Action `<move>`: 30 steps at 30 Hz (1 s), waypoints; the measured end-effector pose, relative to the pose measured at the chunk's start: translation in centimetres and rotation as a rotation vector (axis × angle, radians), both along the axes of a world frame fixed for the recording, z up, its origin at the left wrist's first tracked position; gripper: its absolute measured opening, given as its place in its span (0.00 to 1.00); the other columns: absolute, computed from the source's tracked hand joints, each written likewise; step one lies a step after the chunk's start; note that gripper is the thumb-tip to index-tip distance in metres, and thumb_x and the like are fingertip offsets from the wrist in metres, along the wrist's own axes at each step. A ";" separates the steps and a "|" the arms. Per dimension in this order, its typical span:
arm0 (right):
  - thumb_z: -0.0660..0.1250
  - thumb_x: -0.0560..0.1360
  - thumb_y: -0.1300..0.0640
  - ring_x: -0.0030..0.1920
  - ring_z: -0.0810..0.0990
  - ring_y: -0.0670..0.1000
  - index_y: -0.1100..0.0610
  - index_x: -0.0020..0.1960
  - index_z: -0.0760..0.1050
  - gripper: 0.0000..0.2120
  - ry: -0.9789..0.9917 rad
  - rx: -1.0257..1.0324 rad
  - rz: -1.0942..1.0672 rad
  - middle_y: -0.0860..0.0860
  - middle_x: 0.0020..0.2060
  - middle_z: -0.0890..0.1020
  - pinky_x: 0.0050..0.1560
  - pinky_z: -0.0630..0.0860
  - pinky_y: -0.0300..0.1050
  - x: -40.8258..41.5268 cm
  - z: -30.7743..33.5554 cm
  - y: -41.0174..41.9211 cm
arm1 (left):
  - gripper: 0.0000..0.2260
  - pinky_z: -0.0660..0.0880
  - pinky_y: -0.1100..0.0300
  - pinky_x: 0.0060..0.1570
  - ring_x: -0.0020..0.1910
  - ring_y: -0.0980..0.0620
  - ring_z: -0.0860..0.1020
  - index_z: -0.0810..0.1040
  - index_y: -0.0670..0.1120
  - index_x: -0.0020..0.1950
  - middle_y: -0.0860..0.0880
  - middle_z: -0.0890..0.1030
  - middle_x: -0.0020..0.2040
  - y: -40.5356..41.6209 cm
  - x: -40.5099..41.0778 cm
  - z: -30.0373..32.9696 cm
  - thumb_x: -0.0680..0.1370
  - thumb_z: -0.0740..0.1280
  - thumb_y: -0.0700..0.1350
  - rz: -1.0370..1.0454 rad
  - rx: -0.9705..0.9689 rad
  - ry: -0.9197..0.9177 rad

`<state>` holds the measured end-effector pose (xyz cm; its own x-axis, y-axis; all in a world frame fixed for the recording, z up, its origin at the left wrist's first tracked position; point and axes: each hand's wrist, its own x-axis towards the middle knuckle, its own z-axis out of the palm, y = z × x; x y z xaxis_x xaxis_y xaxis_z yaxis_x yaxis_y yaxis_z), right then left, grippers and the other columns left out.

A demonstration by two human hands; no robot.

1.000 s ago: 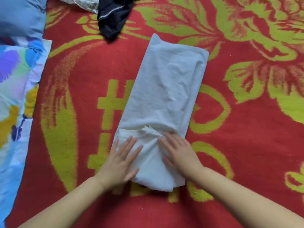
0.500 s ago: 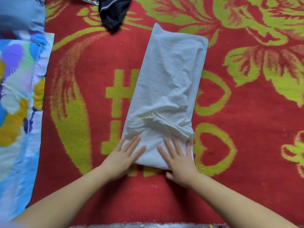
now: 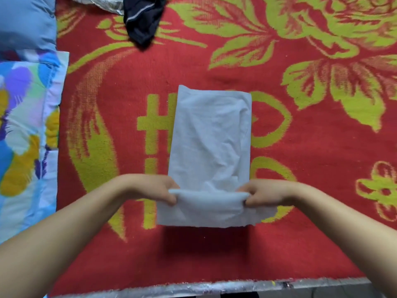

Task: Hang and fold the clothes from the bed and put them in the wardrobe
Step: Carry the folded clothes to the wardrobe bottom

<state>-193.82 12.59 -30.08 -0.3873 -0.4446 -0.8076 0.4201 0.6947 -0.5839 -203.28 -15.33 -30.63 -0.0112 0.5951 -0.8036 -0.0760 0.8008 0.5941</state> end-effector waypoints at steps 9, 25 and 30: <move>0.68 0.75 0.46 0.57 0.77 0.53 0.59 0.62 0.70 0.22 0.283 0.329 -1.041 0.51 0.54 0.78 0.55 0.72 0.46 0.1 -8.5 -0.6 | 0.09 0.75 0.59 0.47 0.49 0.54 0.79 0.76 0.45 0.58 0.48 0.81 0.54 2.9 2.4 -9.8 0.81 0.62 0.47 1.171 -0.037 0.456; 0.69 0.67 0.47 0.75 0.40 0.63 0.50 0.79 0.49 0.47 0.927 0.515 0.129 0.58 0.77 0.46 0.67 0.42 0.74 4.8 -8.0 -6.0 | 0.44 0.53 0.35 0.70 0.76 0.42 0.57 0.59 0.43 0.76 0.38 0.59 0.76 1.2 8.7 -9.5 0.65 0.70 0.58 -0.209 0.125 1.338; 0.59 0.76 0.60 0.75 0.32 0.61 0.47 0.77 0.35 0.41 0.684 0.694 0.289 0.56 0.76 0.34 0.67 0.35 0.73 3.1 -9.7 -5.5 | 0.41 0.63 0.31 0.63 0.70 0.38 0.68 0.70 0.41 0.71 0.33 0.68 0.70 2.0 7.3 -9.4 0.58 0.75 0.37 -0.320 -0.115 1.252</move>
